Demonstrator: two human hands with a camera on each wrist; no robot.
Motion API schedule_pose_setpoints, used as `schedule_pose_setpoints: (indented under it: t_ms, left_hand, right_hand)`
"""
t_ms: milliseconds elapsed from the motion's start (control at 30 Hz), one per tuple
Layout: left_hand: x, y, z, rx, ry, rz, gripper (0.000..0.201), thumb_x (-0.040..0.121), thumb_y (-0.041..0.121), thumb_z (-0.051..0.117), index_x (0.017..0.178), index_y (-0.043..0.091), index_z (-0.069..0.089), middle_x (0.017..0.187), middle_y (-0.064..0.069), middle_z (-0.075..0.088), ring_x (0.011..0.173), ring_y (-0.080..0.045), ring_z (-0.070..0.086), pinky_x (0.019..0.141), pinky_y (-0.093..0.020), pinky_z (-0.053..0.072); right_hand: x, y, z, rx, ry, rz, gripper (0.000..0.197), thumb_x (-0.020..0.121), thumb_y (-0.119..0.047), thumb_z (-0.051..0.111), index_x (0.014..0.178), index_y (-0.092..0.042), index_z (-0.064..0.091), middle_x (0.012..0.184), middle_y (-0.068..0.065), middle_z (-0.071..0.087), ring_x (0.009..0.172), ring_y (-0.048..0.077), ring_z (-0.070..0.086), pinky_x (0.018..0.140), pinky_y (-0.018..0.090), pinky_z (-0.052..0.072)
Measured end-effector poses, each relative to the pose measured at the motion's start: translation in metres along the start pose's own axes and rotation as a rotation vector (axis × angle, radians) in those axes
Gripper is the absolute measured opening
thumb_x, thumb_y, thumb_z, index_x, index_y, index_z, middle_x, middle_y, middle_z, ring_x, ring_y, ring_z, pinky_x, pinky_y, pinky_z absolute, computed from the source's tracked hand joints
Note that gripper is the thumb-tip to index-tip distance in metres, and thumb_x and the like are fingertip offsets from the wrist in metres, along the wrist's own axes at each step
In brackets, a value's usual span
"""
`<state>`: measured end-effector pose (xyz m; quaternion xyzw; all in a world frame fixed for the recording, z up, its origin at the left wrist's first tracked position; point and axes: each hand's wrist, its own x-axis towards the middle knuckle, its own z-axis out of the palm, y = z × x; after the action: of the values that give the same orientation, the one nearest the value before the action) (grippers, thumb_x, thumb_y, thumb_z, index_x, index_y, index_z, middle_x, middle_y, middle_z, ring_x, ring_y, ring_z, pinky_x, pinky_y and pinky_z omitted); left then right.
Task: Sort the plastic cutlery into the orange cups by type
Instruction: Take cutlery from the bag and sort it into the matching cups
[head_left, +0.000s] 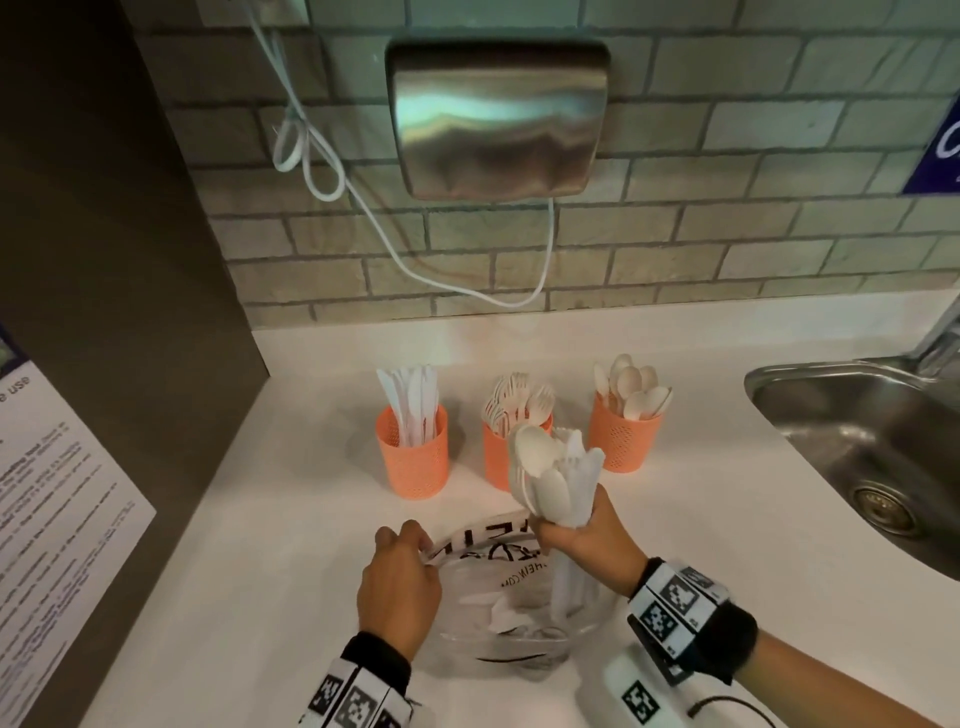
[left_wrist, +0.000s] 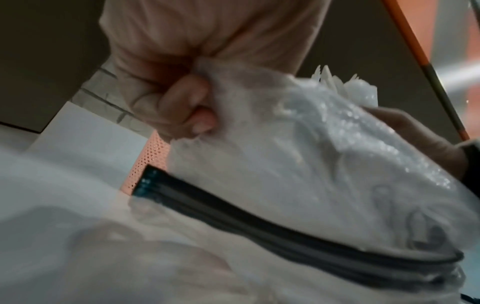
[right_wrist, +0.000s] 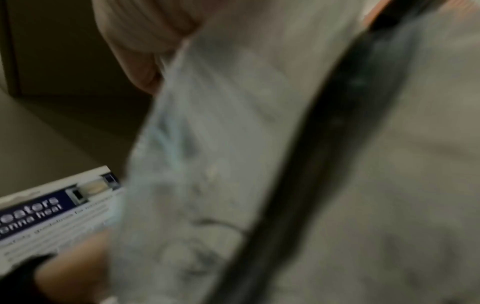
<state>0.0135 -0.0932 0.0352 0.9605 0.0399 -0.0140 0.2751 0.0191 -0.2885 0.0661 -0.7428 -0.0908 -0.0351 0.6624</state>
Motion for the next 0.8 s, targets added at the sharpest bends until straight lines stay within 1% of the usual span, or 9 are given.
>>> schedule_pose_setpoints:
  t_ms: [133,367,467,500,567,633,667,733,800]
  left_hand:
    - [0.006,-0.001,0.005,0.041,-0.034,-0.035,0.025,0.088,0.006,0.043,0.11,0.014,0.051,0.105,-0.006,0.048,0.095,-0.031,0.058,0.069,-0.029,0.037]
    - [0.01,-0.005,0.01,0.036,-0.083,-0.069,0.026,0.09,0.011,0.043,0.115,0.013,0.05,0.113,-0.01,0.051,0.099,-0.03,0.056,0.074,-0.029,0.04]
    - [0.012,-0.011,0.003,-0.034,-0.157,-0.071,0.029,0.09,0.022,0.05,0.118,0.016,0.048,0.113,-0.009,0.054,0.097,-0.023,0.054,0.079,-0.029,0.042]
    - [0.013,-0.013,-0.002,-0.07,-0.185,-0.067,0.034,0.088,0.027,0.055,0.12,0.017,0.047,0.114,-0.008,0.054,0.096,-0.02,0.053,0.08,-0.028,0.042]
    - [0.012,-0.016,-0.012,-0.153,-0.208,-0.061,0.051,0.083,0.032,0.065,0.126,0.018,0.043,0.118,-0.01,0.05,0.1,-0.02,0.052,0.083,-0.027,0.041]
    - [0.005,-0.018,-0.024,-0.232,-0.09,0.011,0.06,0.078,0.026,0.072,0.13,0.016,0.044,0.121,-0.011,0.048,0.105,-0.024,0.052,0.086,-0.031,0.043]
    - [-0.001,-0.017,-0.03,-0.259,0.013,0.083,0.057,0.077,0.021,0.073,0.127,0.016,0.047,0.119,-0.008,0.05,0.103,-0.022,0.054,0.084,-0.03,0.044]
    - [-0.019,-0.012,-0.04,-0.334,0.183,0.25,0.037,0.079,0.011,0.07,0.112,0.024,0.056,0.109,0.009,0.058,0.092,-0.008,0.057,0.077,-0.018,0.044]
    - [-0.04,-0.004,-0.042,-0.431,0.185,0.333,0.03,0.081,0.003,0.065,0.093,0.03,0.062,0.095,0.016,0.064,0.083,-0.002,0.06,0.071,-0.005,0.043]
  right_hand:
    - [0.004,-0.011,-0.003,0.124,0.161,-0.032,0.011,0.06,-0.007,0.065,0.067,-0.009,0.056,0.048,-0.004,0.058,0.047,0.011,0.056,0.051,0.024,0.049]
    - [0.002,-0.021,-0.014,0.225,0.38,-0.012,0.012,0.062,-0.008,0.064,0.063,-0.004,0.052,0.039,-0.001,0.053,0.036,0.011,0.049,0.042,0.021,0.044]
    - [-0.002,-0.026,-0.021,0.258,0.471,-0.023,0.024,0.053,-0.012,0.065,0.071,0.0,0.054,0.042,-0.001,0.053,0.038,0.013,0.05,0.043,0.022,0.044]
    - [-0.005,-0.028,-0.025,0.259,0.492,-0.025,0.027,0.05,-0.014,0.065,0.07,0.0,0.054,0.043,0.001,0.052,0.039,0.015,0.05,0.044,0.024,0.044]
    - [-0.015,-0.033,-0.034,0.235,0.508,-0.041,0.019,0.05,-0.013,0.065,0.058,-0.001,0.052,0.043,0.003,0.051,0.039,0.017,0.048,0.044,0.025,0.044]
    - [-0.029,-0.038,-0.044,0.197,0.503,-0.072,0.012,0.054,-0.008,0.063,0.052,-0.005,0.051,0.042,0.003,0.05,0.039,0.017,0.047,0.045,0.025,0.043]
    - [-0.038,-0.039,-0.049,0.176,0.498,-0.09,0.014,0.053,-0.01,0.063,0.052,-0.005,0.05,0.043,0.003,0.051,0.039,0.017,0.048,0.045,0.024,0.043]
    - [-0.055,-0.037,-0.057,0.137,0.494,-0.106,0.022,0.051,-0.02,0.064,0.053,-0.003,0.05,0.044,0.004,0.052,0.04,0.016,0.049,0.045,0.024,0.044]
    - [-0.072,-0.031,-0.063,0.112,0.491,-0.096,0.025,0.051,-0.025,0.063,0.053,-0.004,0.05,0.044,0.002,0.053,0.041,0.015,0.051,0.046,0.023,0.044]
